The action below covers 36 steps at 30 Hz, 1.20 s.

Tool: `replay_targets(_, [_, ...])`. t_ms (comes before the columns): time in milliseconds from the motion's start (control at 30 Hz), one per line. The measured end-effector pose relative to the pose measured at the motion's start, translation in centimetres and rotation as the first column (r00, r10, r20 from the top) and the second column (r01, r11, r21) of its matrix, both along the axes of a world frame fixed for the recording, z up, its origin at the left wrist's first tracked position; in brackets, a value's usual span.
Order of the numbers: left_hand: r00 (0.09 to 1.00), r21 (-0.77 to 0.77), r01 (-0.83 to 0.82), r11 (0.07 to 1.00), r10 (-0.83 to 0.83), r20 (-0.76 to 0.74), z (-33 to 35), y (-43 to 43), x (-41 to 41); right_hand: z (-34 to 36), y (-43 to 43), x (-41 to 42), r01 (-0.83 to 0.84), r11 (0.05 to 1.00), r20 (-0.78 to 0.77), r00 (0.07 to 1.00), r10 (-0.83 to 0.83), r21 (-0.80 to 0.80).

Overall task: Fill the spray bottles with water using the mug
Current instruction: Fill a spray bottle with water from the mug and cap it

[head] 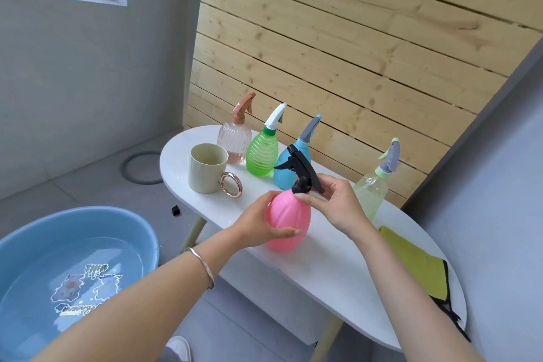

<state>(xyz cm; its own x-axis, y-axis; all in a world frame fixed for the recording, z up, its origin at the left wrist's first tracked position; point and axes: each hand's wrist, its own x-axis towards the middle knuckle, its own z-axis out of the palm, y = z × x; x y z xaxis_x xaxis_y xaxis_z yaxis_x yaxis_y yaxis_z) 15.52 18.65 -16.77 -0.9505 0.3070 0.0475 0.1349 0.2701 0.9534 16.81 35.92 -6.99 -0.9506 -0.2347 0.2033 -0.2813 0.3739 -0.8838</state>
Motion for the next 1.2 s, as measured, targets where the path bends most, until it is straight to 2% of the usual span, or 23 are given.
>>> replay_targets(167, [1.0, -0.01, -0.008, 1.0, 0.008, 0.0, 0.0, 0.2, 0.2, -0.2, 0.2, 0.3, 0.019, 0.994, 0.056, 0.998, -0.013, -0.104])
replay_targets(400, [1.0, -0.01, -0.014, 1.0, 0.014, 0.001, 0.2, 0.2, 0.0, -0.1, -0.7, 0.2, 0.073, 0.997, -0.029, 0.997, -0.073, 0.006])
replay_targets(533, [0.999, -0.023, -0.034, 0.999, 0.034, -0.006, 0.3, 0.3, 0.4, -0.5, -1.4, 0.5, 0.239, 0.967, -0.127, 0.966, -0.227, 0.086])
replay_targets(700, [0.998, -0.03, -0.058, 0.998, 0.057, -0.024, 0.3, 0.5, 0.5, -2.1, -4.1, 1.3, 0.552, 0.833, -0.243, 0.814, -0.528, 0.035])
replay_targets(767, [0.998, -0.032, -0.061, 0.998, 0.06, -0.023, 0.2, 0.5, 0.5, -2.9, -4.7, 1.5, 0.54, 0.84, -0.2, 0.819, -0.538, -0.048])
replay_targets(867, [0.997, -0.024, -0.073, 0.997, 0.072, -0.027, 0.1, 0.7, 0.5, -3.1, -4.4, 1.8, 0.383, 0.904, -0.037, 0.917, -0.396, -0.191])
replay_targets(1000, [0.996, -0.012, -0.079, 0.997, 0.079, -0.029, 0.0, 0.8, 0.4, -3.0, -3.3, 1.7, 0.266, 0.939, -0.026, 0.96, -0.278, -0.219])
replay_targets(1067, [0.996, -0.015, -0.081, 0.997, 0.08, -0.03, 0.0, 0.7, 0.4, -3.3, -3.3, 1.6, 0.289, 0.917, -0.014, 0.952, -0.304, -0.274])
replay_targets(1200, [0.997, -0.028, -0.075, 0.997, 0.074, -0.034, 0.1, 0.8, 0.2, -3.8, -4.3, 1.8, 0.431, 0.836, -0.043, 0.881, -0.472, -0.34])
